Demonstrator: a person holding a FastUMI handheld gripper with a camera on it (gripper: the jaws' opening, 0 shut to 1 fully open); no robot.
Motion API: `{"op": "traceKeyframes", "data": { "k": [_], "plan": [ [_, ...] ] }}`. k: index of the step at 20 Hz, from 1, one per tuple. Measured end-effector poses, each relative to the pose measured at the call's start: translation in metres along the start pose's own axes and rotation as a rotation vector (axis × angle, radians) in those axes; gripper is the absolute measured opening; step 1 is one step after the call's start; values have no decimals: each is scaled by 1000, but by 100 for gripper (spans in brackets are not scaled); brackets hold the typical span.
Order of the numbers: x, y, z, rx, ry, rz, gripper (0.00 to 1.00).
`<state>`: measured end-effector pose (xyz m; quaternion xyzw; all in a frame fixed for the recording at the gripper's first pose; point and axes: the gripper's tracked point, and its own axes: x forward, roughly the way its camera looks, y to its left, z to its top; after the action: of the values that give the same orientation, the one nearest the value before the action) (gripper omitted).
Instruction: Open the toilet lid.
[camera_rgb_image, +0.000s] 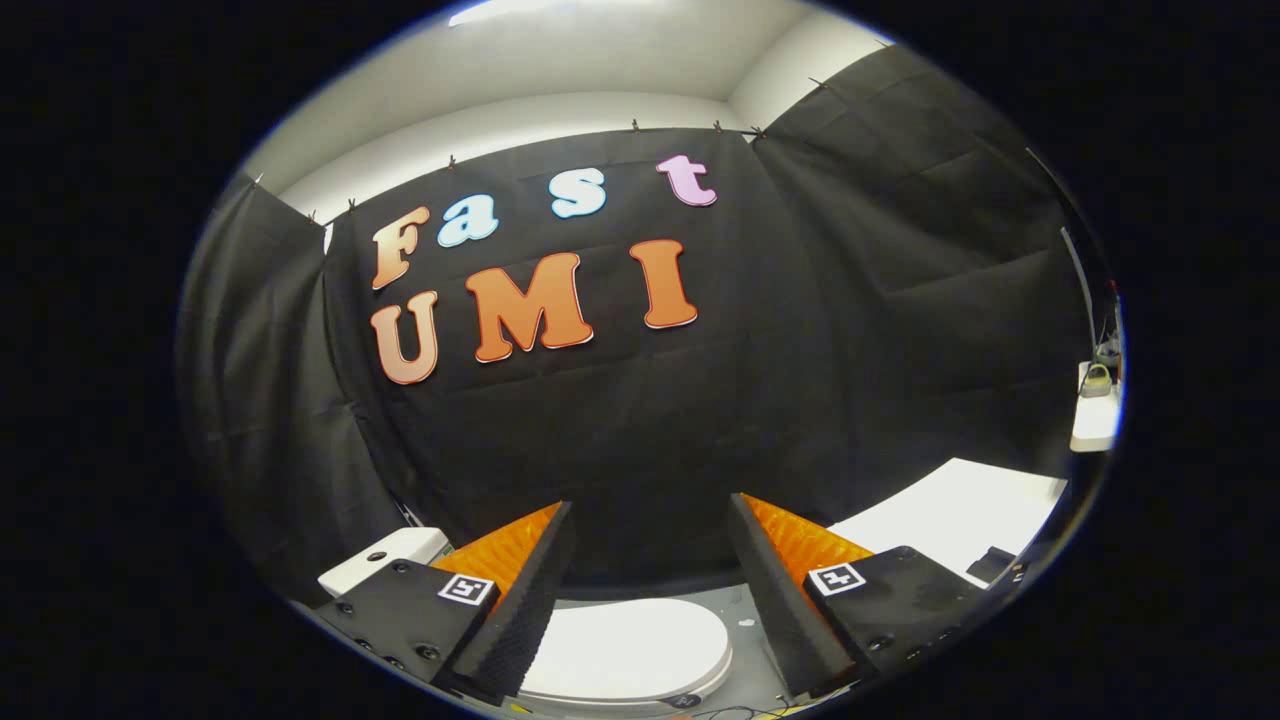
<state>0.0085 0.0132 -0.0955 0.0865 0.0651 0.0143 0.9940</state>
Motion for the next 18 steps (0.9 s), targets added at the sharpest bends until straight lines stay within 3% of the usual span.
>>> {"op": "traceKeyframes", "data": {
  "k": [8,18],
  "plan": [
    [5,-4,-86,70,120,-25,99],
    [2,-38,-220,260,273,-110,99]
  ]
}}
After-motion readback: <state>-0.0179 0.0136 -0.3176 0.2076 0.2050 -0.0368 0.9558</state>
